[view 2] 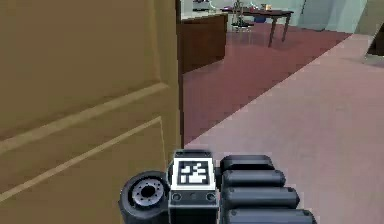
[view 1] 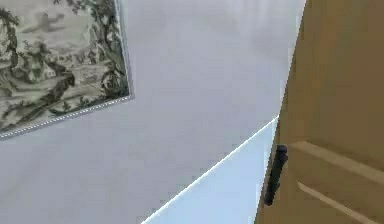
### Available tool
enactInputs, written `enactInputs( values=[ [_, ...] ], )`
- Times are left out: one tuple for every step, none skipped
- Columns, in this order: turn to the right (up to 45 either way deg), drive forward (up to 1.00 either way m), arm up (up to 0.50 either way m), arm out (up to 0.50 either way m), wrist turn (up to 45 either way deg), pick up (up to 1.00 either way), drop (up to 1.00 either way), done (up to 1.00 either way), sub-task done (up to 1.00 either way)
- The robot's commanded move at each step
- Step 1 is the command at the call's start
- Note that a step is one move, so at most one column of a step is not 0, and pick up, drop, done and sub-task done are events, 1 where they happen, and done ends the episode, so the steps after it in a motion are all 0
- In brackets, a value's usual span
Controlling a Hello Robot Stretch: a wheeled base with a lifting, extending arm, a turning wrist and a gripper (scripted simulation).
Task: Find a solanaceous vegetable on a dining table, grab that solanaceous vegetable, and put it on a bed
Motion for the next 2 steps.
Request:
enactInputs(
  values=[
    [0.0, 0.65, 0.0, 0.0, 0.0, 0.0, 0.0, 0.0, 0.0],
    [42.0, 0.0, 0.0, 0.0, 0.0, 0.0, 0.0, 0.0, 0.0]
  ],
)
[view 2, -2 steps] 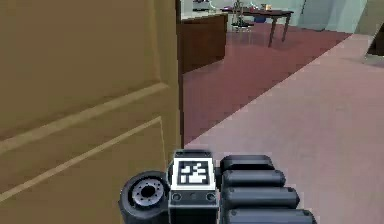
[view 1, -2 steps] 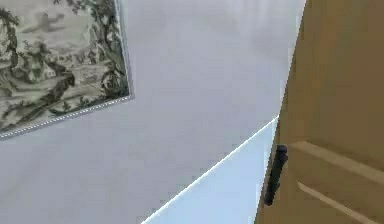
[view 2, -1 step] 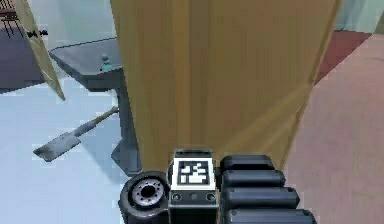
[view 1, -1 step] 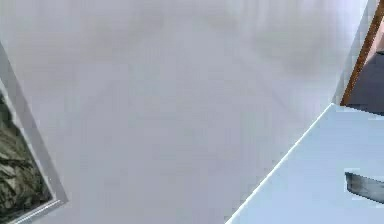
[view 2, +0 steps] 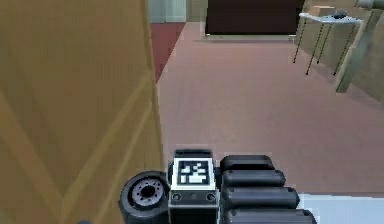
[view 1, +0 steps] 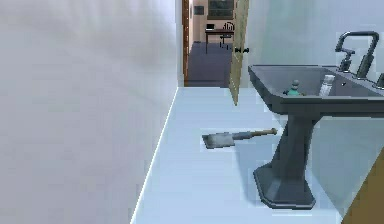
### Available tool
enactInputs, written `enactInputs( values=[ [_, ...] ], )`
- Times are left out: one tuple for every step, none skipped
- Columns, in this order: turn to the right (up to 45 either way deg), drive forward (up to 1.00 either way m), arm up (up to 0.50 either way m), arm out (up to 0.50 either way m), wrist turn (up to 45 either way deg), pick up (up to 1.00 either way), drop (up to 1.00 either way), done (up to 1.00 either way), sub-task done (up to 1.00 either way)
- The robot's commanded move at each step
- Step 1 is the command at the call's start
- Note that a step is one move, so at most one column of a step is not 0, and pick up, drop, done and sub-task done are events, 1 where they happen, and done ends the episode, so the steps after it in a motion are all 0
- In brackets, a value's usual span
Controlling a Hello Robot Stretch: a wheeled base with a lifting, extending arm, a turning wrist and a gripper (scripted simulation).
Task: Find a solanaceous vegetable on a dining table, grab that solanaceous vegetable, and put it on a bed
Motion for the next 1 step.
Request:
enactInputs(
  values=[
    [0.0, 1.0, 0.0, 0.0, 0.0, 0.0, 0.0, 0.0, 0.0]
  ],
)
